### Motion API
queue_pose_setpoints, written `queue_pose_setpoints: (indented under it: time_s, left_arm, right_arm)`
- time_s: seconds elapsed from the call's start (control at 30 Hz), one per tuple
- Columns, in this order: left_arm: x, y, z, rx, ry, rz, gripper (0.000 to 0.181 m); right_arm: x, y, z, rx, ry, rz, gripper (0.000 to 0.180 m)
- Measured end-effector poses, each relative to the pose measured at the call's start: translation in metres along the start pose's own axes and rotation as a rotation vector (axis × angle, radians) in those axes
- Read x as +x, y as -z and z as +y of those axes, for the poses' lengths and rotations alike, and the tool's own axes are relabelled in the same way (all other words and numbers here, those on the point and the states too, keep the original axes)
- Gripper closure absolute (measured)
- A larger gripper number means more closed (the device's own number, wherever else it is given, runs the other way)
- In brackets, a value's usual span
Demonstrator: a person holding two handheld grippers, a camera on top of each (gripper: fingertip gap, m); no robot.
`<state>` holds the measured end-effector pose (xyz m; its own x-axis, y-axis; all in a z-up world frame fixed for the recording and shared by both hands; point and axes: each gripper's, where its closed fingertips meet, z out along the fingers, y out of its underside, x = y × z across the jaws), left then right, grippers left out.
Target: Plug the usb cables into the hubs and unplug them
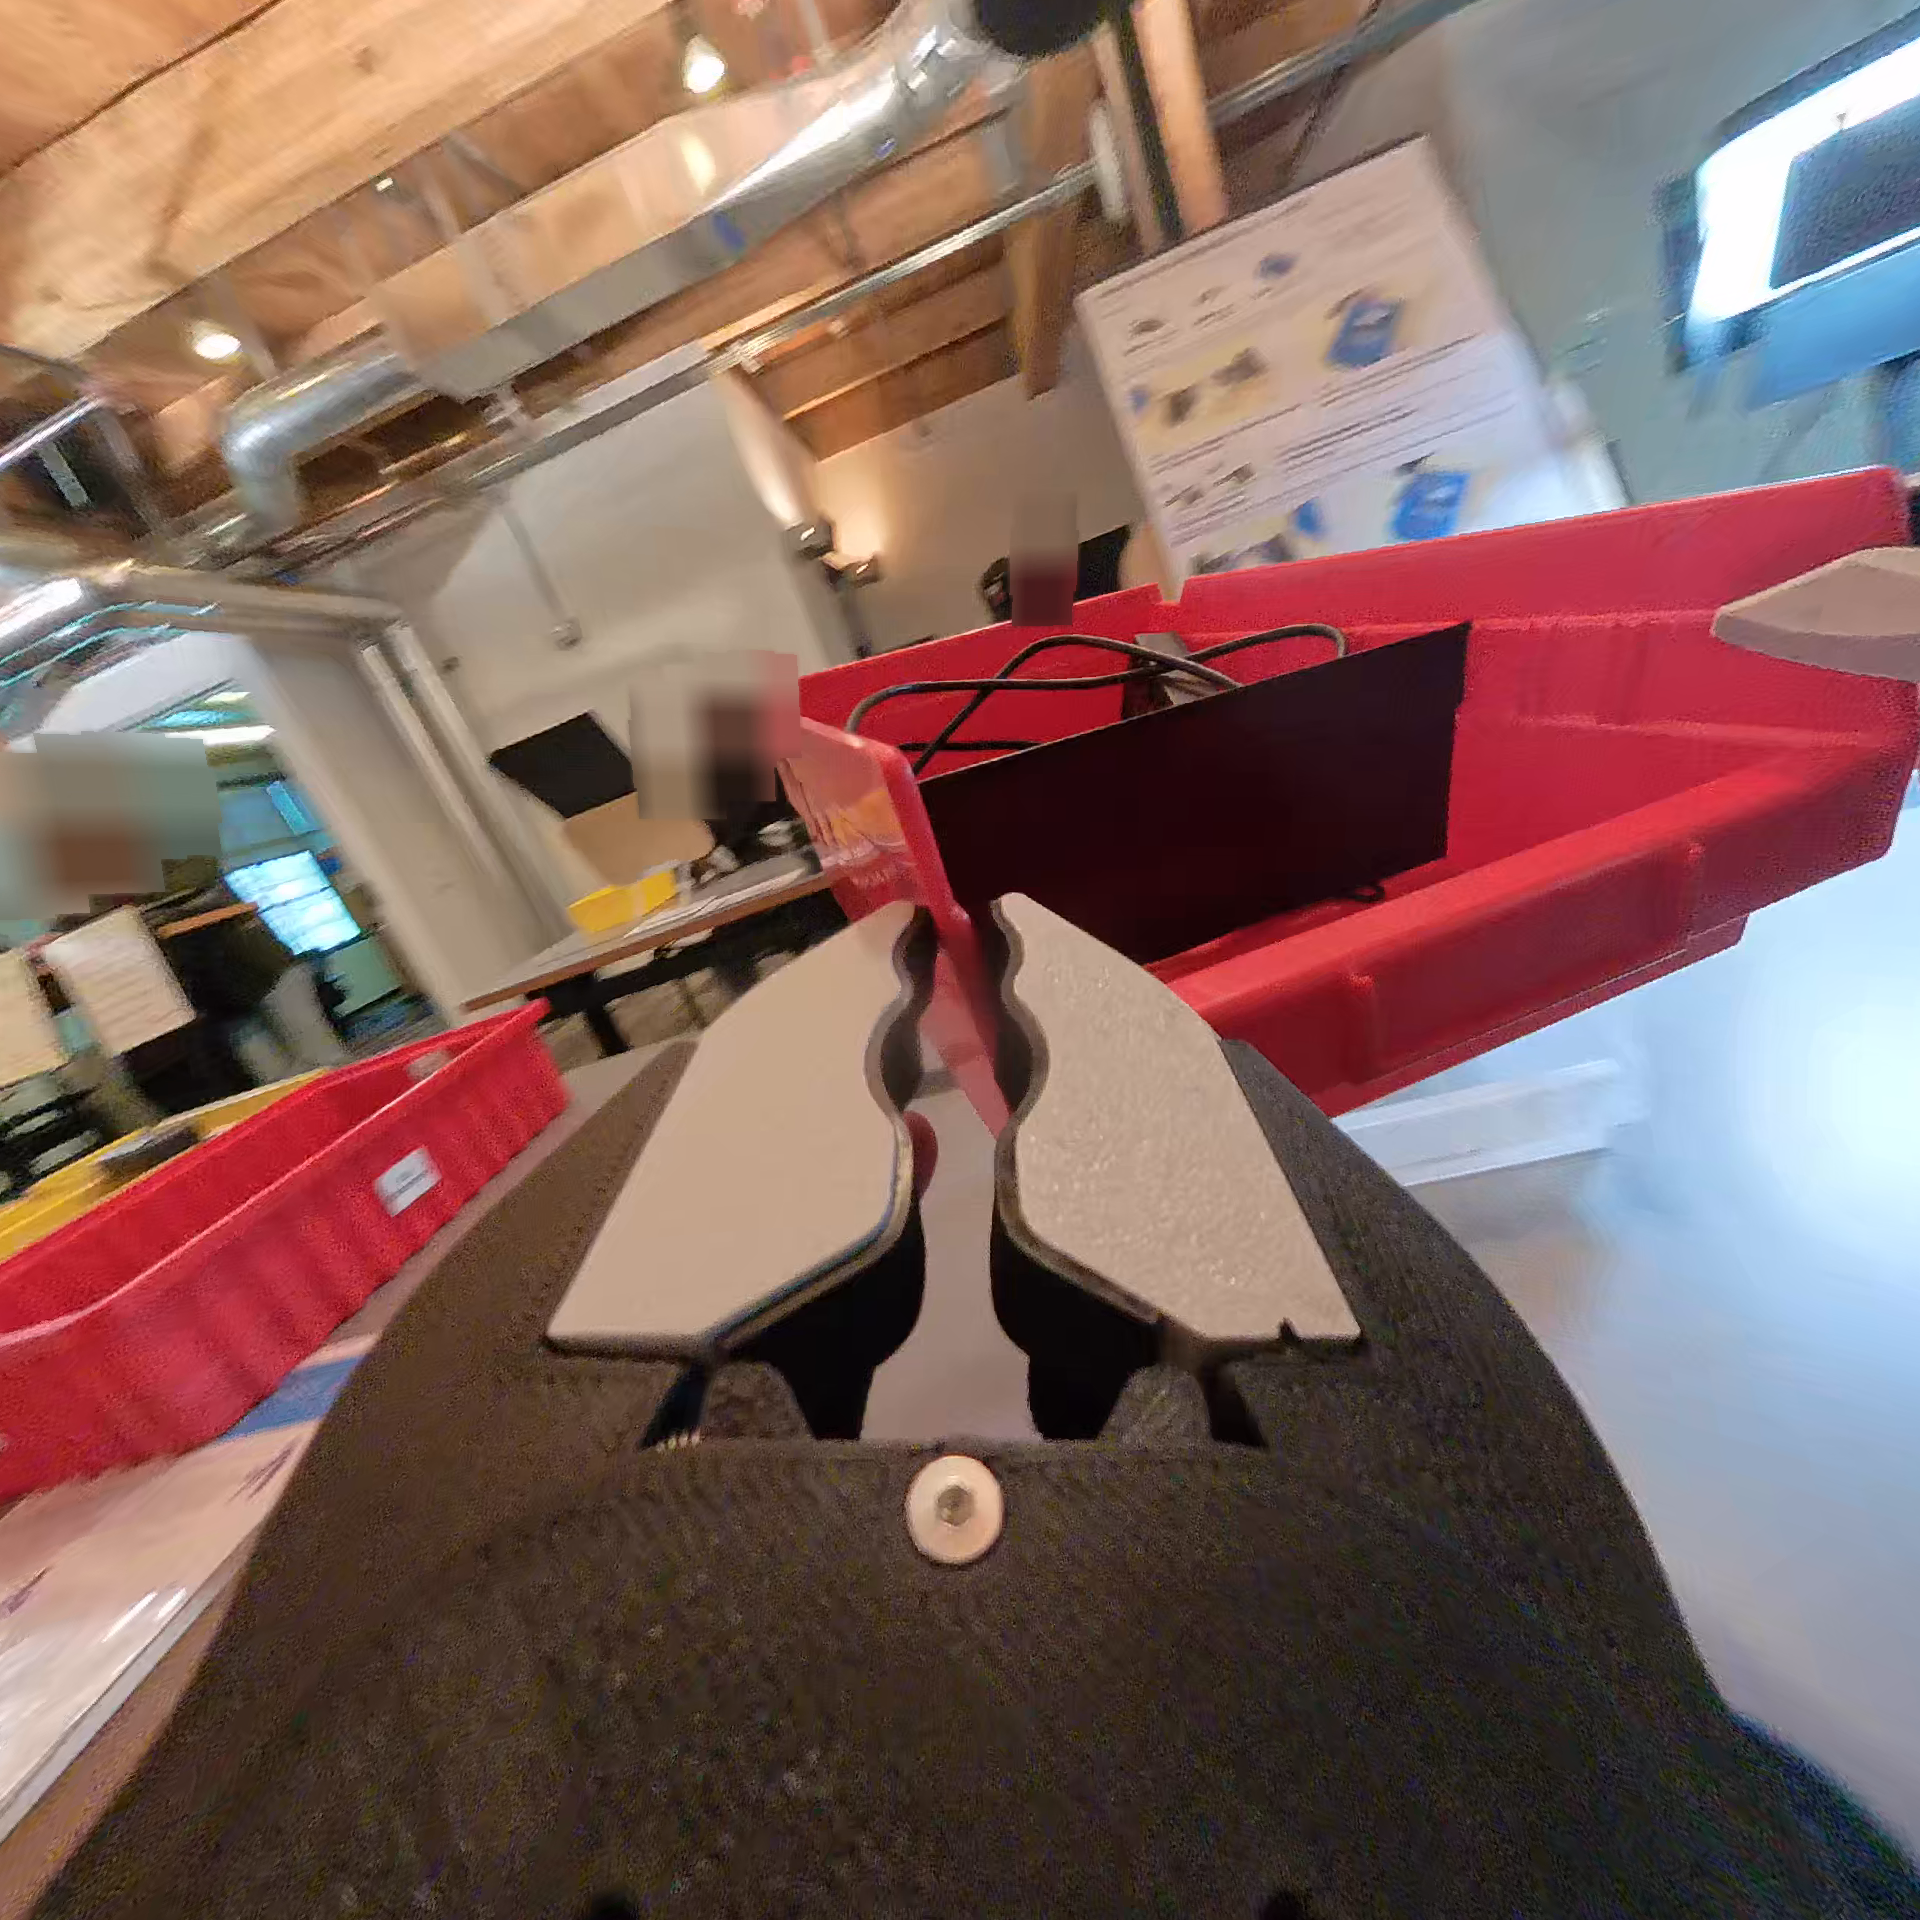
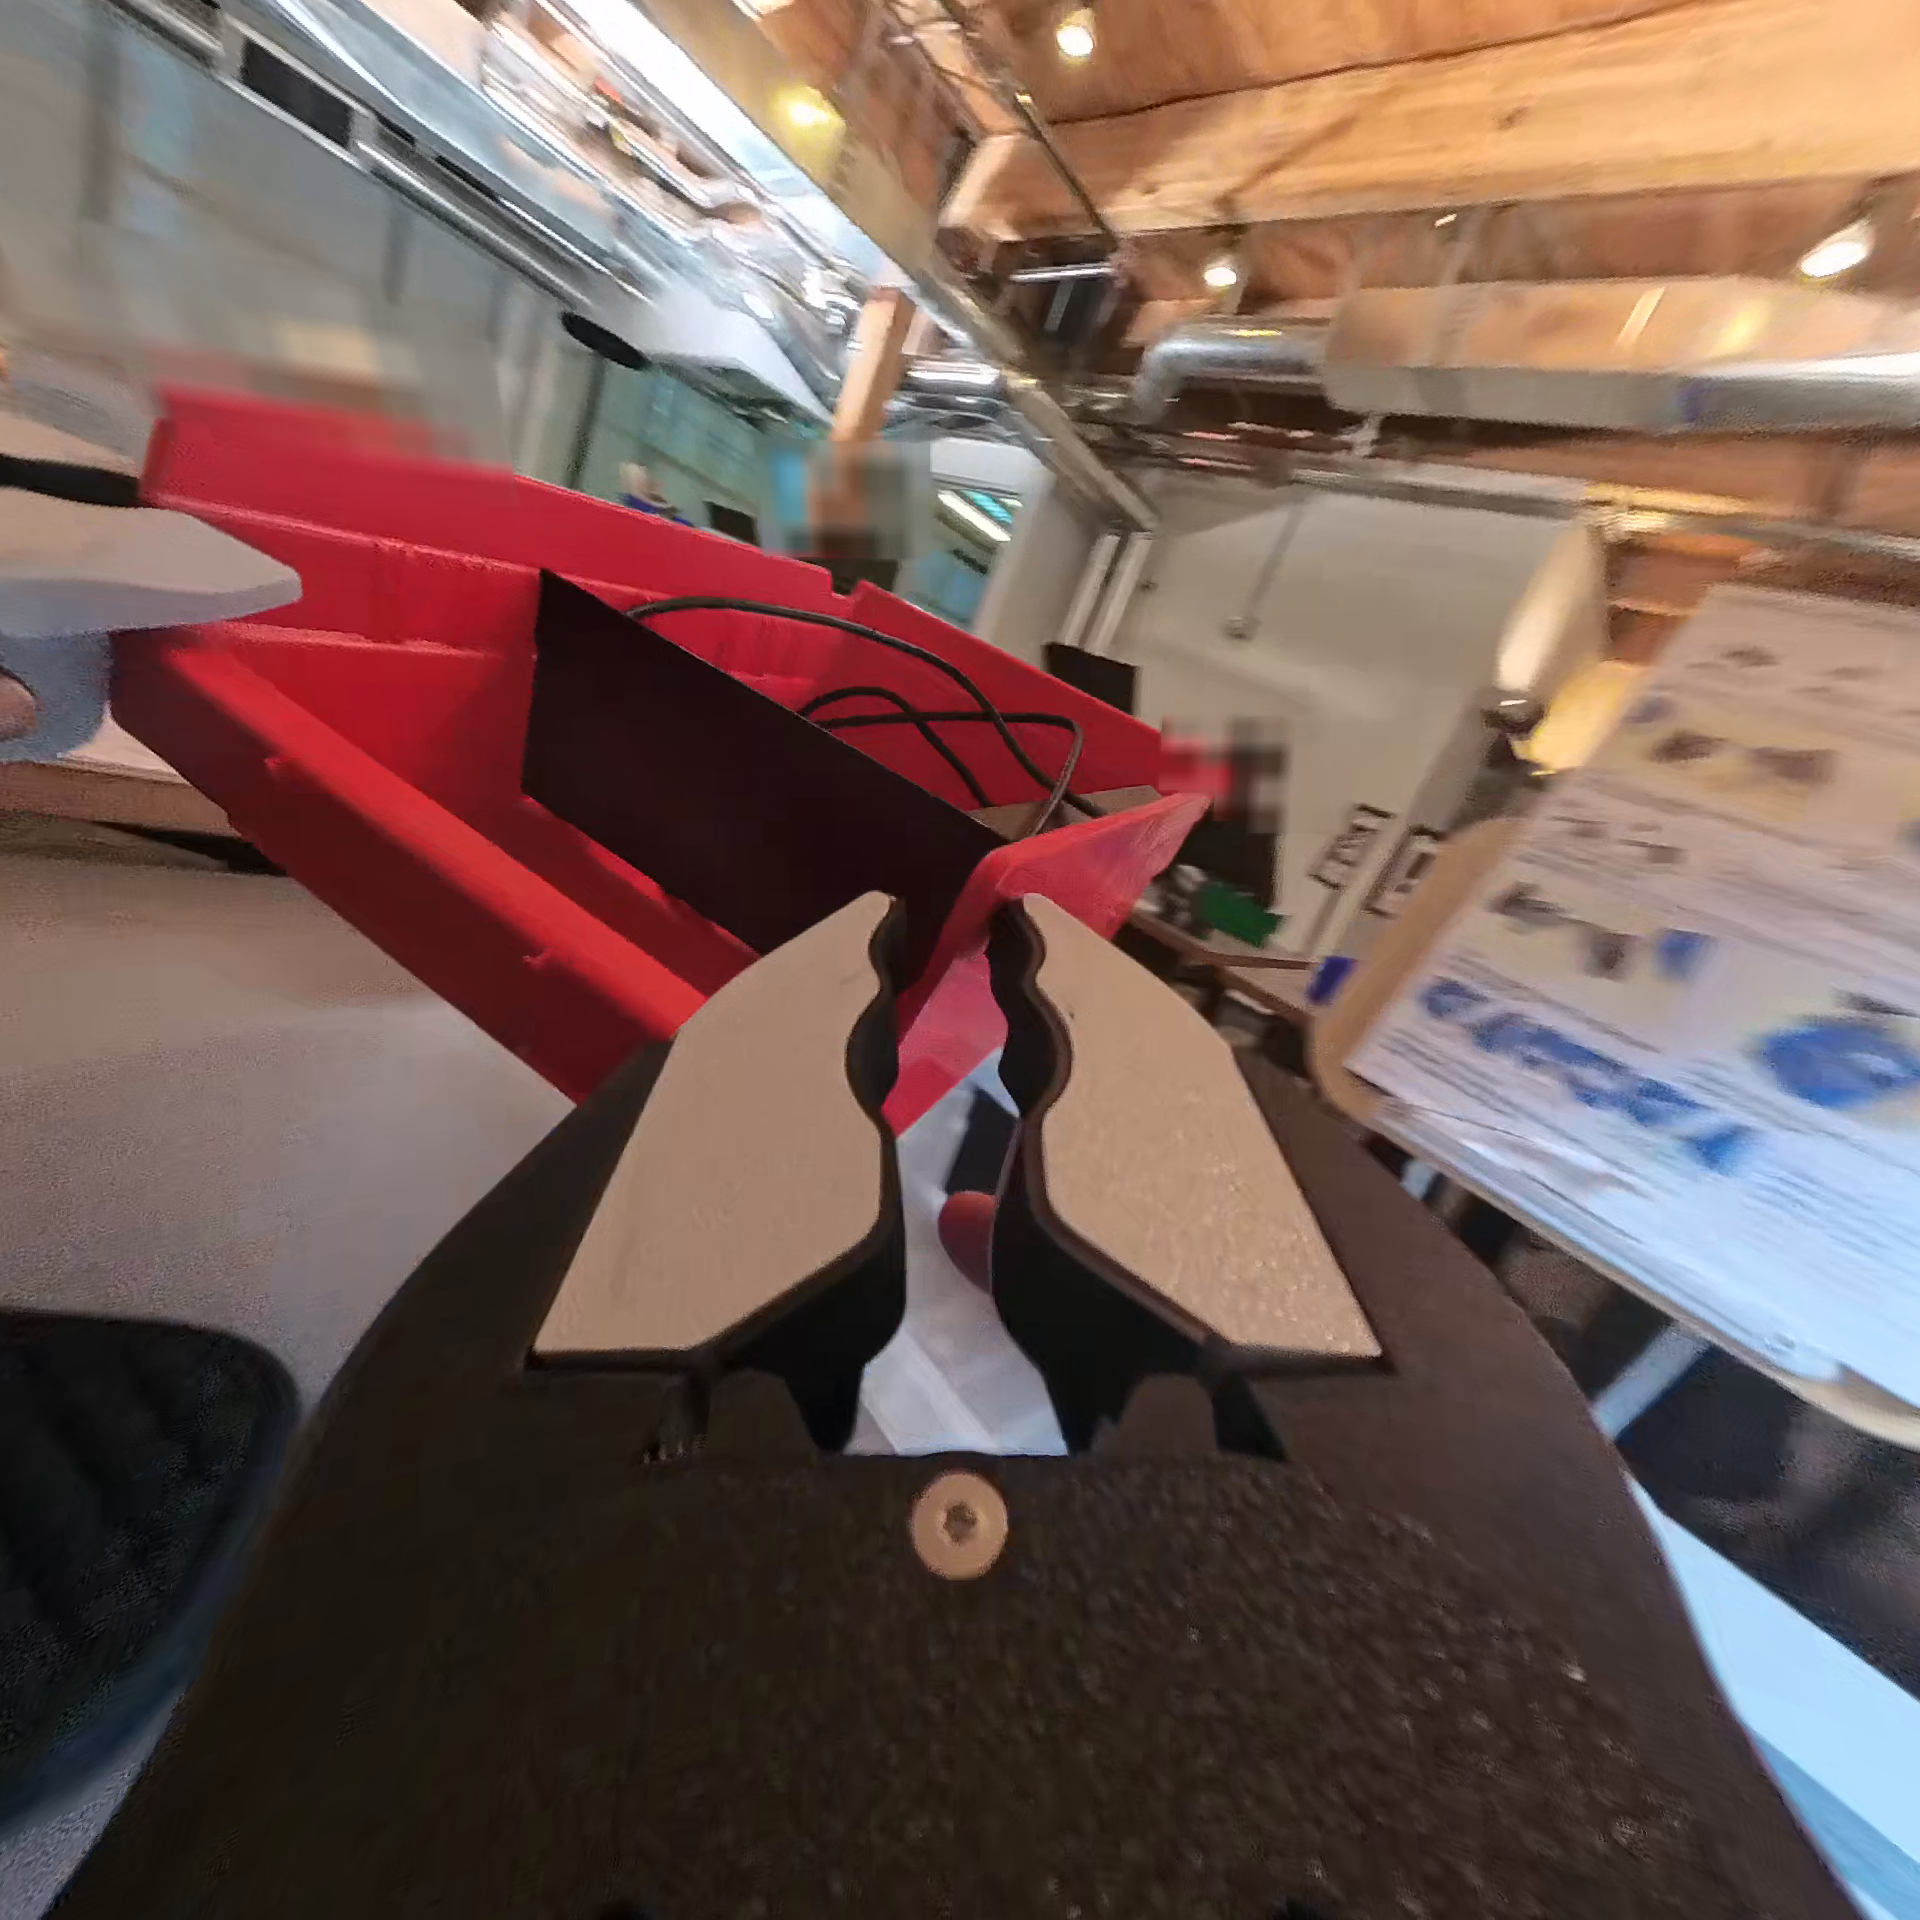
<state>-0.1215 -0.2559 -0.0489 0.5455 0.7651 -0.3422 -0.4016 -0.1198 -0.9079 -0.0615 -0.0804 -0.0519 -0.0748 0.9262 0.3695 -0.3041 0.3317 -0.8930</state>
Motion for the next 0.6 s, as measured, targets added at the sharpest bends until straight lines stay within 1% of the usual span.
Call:
queue_pose_setpoints:
  time_s: [0.07,0.13,0.23,0.27,0.3,0.43,0.5,0.6]
  left_arm:
    - [-0.032,0.001,0.023,-0.052,-0.001,-0.068,0.174]
    - [-0.053,-0.001,0.049,-0.104,-0.002,-0.12,0.175]
    - [-0.067,-0.008,0.092,-0.187,0.026,-0.14,0.175]
    - [-0.068,-0.01,0.105,-0.191,0.054,-0.143,0.175]
    - [-0.07,-0.011,0.111,-0.158,0.084,-0.145,0.175]
    - [-0.065,-0.015,0.119,-0.146,0.178,-0.116,0.175]
    - [-0.063,-0.016,0.119,-0.147,0.173,-0.124,0.176]
    - [-0.062,-0.015,0.119,-0.129,0.169,-0.133,0.176]
  right_arm:
    - [-0.024,-0.036,0.011,-0.012,-0.058,-0.072,0.164]
    - [-0.044,-0.062,0.031,-0.05,-0.109,-0.116,0.164]
    - [-0.064,-0.083,0.067,-0.116,-0.158,-0.159,0.162]
    - [-0.068,-0.085,0.07,-0.098,-0.174,-0.17,0.163]
    - [-0.07,-0.087,0.071,-0.102,-0.172,-0.171,0.162]
    - [-0.066,-0.085,0.065,-0.104,-0.184,-0.172,0.162]
    - [-0.065,-0.084,0.065,-0.109,-0.167,-0.184,0.161]
    - [-0.065,-0.083,0.066,-0.102,-0.203,-0.203,0.161]
